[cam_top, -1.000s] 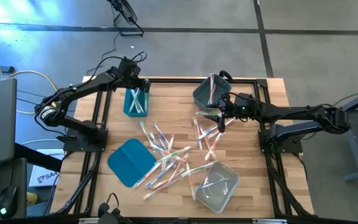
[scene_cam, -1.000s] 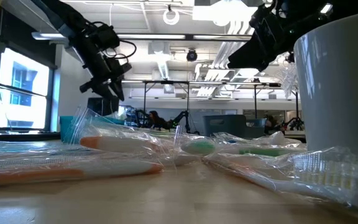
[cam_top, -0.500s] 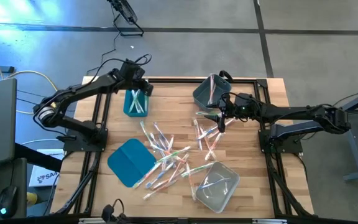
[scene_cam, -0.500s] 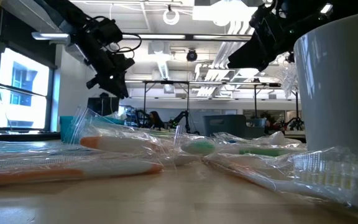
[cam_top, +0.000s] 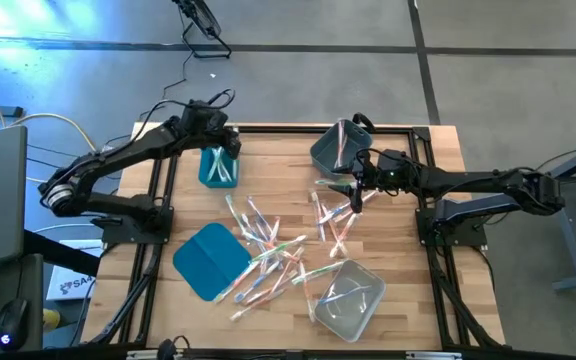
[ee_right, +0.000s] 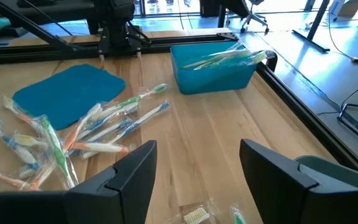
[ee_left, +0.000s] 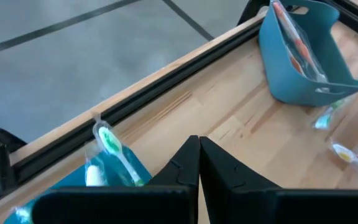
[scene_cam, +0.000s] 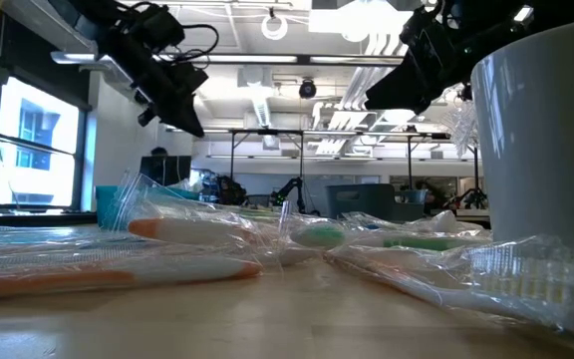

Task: Pick & Place Toothbrushes
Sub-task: Put the orange toothbrush into the dark gray bin

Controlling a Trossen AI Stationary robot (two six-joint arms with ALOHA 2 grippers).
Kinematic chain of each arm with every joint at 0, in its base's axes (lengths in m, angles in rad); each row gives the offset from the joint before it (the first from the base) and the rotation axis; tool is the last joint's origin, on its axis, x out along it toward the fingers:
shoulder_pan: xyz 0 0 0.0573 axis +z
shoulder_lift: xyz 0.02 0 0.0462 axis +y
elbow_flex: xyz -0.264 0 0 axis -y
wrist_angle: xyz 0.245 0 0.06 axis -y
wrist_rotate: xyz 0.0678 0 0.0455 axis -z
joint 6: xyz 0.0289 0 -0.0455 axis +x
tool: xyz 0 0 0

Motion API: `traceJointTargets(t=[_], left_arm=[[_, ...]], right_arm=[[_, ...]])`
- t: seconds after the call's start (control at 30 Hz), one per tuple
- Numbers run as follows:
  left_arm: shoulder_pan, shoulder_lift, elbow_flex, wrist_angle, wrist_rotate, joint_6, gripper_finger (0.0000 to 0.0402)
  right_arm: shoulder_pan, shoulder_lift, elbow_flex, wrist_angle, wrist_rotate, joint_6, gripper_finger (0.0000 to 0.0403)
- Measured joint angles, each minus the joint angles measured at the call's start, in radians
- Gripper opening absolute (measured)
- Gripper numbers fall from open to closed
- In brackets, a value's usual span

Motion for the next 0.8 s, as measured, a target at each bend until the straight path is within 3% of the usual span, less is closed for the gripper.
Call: traceJointTargets(t=[0.4, 0.8], left_arm=[[-0.083, -0.233, -0.208, 0.171, 0.006, 0.021, 0.0001], [-0.132, -0.420, -0.310, 0.229, 0.007, 0.070, 0.0001]], right_arm=[[0.000, 0.000, 0.000, 0.000, 0.000, -0.001, 0.0224], [0.000, 0.000, 0.000, 0.000, 0.000, 0.000, 0.0224]])
